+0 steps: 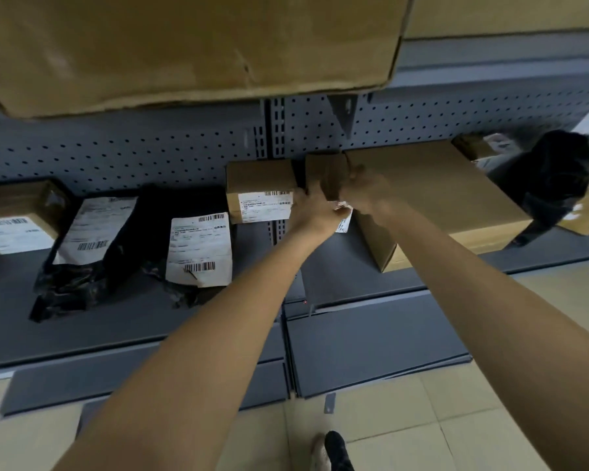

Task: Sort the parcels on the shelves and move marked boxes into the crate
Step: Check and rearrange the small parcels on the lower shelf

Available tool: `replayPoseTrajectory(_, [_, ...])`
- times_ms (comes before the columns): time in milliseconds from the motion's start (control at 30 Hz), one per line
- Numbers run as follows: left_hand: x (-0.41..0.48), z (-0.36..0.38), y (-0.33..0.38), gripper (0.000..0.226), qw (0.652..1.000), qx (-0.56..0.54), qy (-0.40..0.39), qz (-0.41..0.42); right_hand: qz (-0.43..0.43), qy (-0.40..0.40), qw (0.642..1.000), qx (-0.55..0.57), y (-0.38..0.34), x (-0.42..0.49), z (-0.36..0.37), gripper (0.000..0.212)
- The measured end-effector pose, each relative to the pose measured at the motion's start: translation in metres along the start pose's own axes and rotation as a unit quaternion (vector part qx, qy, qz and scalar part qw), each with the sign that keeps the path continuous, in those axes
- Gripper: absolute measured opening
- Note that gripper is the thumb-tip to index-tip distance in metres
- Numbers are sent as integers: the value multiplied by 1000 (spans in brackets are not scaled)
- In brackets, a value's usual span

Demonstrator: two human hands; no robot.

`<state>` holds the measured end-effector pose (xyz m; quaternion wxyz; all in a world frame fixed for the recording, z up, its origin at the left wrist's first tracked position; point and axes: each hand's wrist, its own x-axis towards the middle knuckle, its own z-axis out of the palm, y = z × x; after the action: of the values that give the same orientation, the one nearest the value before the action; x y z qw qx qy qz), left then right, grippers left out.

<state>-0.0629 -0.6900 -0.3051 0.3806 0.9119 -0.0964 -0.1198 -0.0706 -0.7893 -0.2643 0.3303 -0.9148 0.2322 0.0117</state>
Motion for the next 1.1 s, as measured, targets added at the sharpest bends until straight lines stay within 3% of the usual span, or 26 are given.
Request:
replayPoseTrajectory(100, [2, 5, 2, 82, 999, 5, 17, -26, -6, -12, 999, 39, 7, -5, 14, 50])
replayPoseTrajectory(267, [5, -3, 6, 67, 994, -49, 64, -80, -46, 1, 990, 130, 11, -10, 9, 31])
replayPoseTrajectory(400, [9, -21, -2, 54, 989, -96, 79, -75, -32, -31, 967, 250, 13, -8, -19, 32])
replayPoseTrajectory(533, [5, -26, -6, 31, 954, -271, 24, -125, -13, -71, 952, 297, 20, -22, -27, 38])
replayPoseTrajectory(633, [2, -21, -6, 52, 924, -341, 12, -171, -32, -79, 952, 295, 26, -34, -17, 48])
replayPoseTrajectory(733, [-1, -17, -1, 77, 919, -344, 18, -193, -54, -105, 950, 288, 29, -42, -10, 54])
replayPoseTrajectory(867, [-5, -15, 5, 87, 907, -357, 7, -225, -66, -152, 944, 286, 37, -41, -11, 54])
replayPoseTrajectory(933, [-6, -14, 9, 76, 898, -373, -5, -232, -75, -171, 937, 295, 39, -38, -16, 52])
replayPoseTrajectory(1000, [-8, -12, 12, 52, 882, -405, 23, -238, -77, -160, 933, 312, 41, -37, -20, 47])
replayPoseTrajectory(1067, [-12, -16, 16, 32, 856, -457, 63, -235, -57, -91, 929, 354, 42, -33, -22, 43])
replayPoseTrajectory(1100, [-13, -20, 15, 32, 843, -482, 74, -228, -38, -49, 925, 374, 41, -31, -24, 42])
